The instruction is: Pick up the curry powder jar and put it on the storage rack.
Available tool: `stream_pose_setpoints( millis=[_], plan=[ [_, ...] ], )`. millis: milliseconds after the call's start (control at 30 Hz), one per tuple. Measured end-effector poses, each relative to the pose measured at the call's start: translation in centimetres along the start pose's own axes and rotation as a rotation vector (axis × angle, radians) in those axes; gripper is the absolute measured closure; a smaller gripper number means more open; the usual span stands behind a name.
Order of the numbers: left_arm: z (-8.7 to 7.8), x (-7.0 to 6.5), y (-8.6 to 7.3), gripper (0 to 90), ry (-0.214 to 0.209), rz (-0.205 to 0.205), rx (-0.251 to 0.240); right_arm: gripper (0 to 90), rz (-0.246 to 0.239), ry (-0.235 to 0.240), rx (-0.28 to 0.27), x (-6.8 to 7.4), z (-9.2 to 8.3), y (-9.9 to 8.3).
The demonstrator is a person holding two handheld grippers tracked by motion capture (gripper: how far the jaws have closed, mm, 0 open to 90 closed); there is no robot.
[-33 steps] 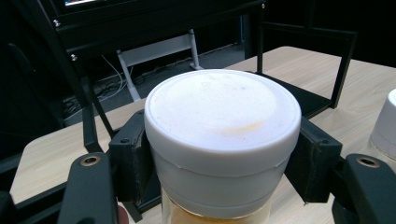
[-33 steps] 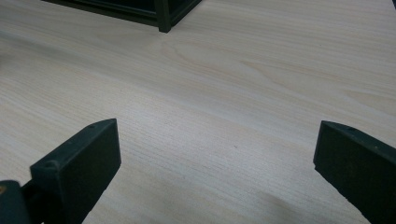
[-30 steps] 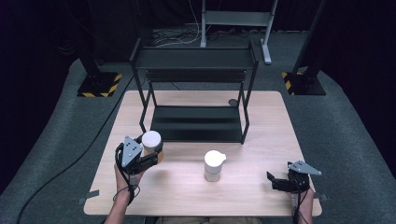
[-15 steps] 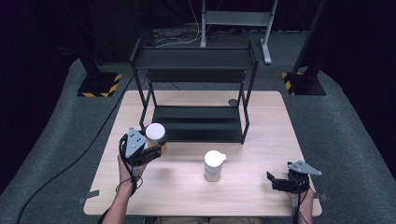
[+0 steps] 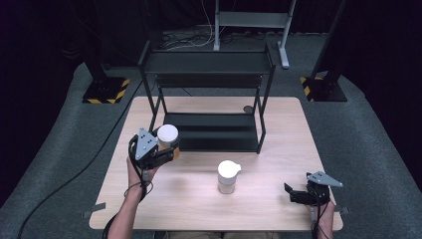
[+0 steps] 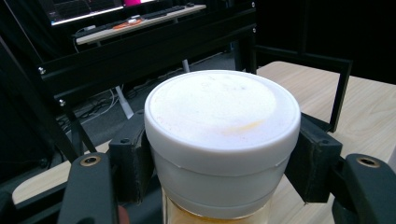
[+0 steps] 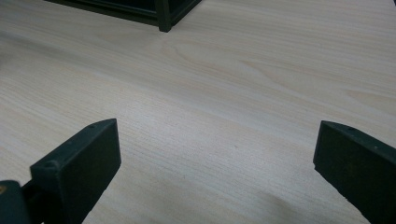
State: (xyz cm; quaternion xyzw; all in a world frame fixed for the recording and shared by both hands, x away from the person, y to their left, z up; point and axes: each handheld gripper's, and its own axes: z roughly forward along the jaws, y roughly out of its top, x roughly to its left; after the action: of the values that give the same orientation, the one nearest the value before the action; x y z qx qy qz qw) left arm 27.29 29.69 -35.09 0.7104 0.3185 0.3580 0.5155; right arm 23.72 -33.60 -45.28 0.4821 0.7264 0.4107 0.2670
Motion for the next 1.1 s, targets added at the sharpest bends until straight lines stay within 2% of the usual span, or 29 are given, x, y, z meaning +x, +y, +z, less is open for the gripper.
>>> stream_pose_setpoints(
  millis=[467, 867, 1100],
  plan=[
    [1.2, 1.3, 1.9, 33.7, -0.025, 0.0, 0.0, 0.0, 0.003, -0.002, 0.001, 0.0, 0.0, 0.0],
    [2.0, 2.1, 3.0, 33.7, -0.029, -0.009, -0.002, 0.0, 0.004, -0.002, -0.002, 0.0, 0.0, 0.0],
    [2.4, 2.4, 3.9, 33.7, -0.032, -0.001, -0.005, 0.0, 0.002, -0.006, -0.003, 0.1, 0.0, -0.1]
  ],
)
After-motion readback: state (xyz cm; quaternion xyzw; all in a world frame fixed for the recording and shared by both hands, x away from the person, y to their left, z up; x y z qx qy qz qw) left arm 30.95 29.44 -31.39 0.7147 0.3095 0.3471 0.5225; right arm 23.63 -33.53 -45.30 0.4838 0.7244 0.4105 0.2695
